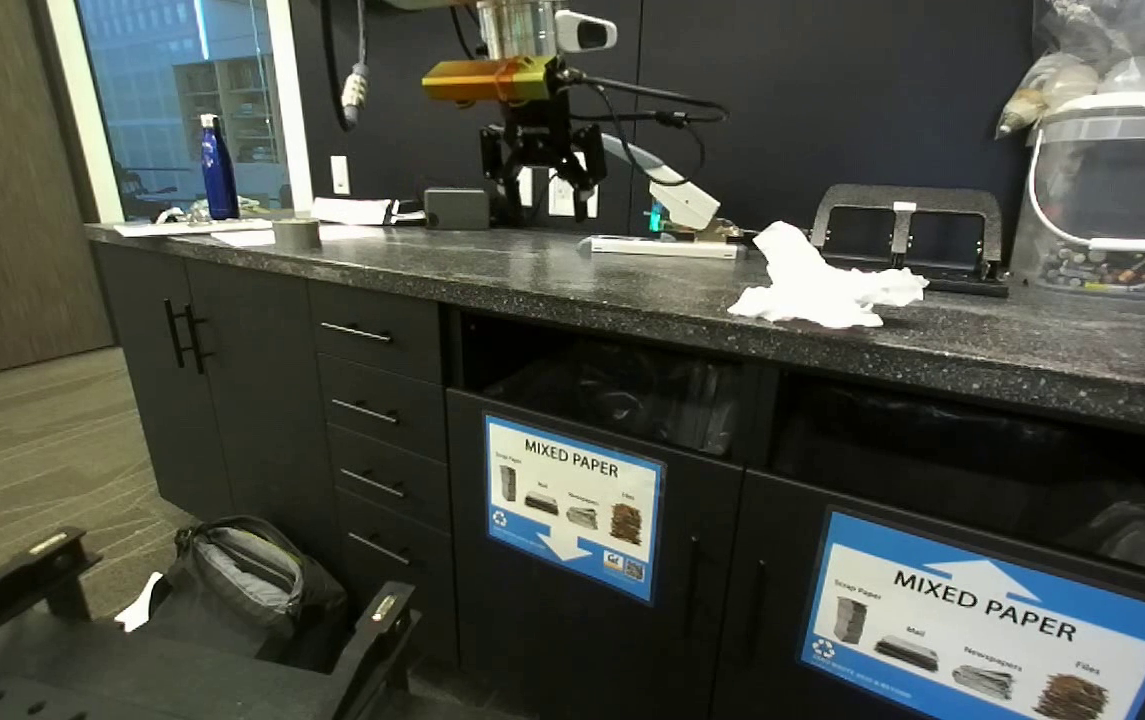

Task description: Put the papers in the bin to the left

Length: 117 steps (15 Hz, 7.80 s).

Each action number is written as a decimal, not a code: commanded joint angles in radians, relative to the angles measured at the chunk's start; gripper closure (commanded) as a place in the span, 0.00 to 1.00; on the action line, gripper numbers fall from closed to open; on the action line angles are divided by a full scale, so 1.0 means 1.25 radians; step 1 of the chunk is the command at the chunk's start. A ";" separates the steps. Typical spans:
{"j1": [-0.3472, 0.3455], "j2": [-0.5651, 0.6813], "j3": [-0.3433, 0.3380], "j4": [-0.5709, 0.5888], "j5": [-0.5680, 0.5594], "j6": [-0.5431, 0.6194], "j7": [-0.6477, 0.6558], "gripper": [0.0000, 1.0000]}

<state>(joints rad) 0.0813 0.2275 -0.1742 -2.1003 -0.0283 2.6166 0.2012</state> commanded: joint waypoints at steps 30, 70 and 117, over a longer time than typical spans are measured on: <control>-0.313 0.314 -0.050 0.434 0.058 -0.158 -0.043 0.00; -0.362 0.323 -0.036 0.412 0.038 -0.369 -0.183 0.81; -0.061 0.713 0.087 0.213 0.248 1.045 -0.053 0.84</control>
<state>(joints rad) 0.0287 1.0555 -0.0836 -1.9305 0.2636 3.9040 0.1406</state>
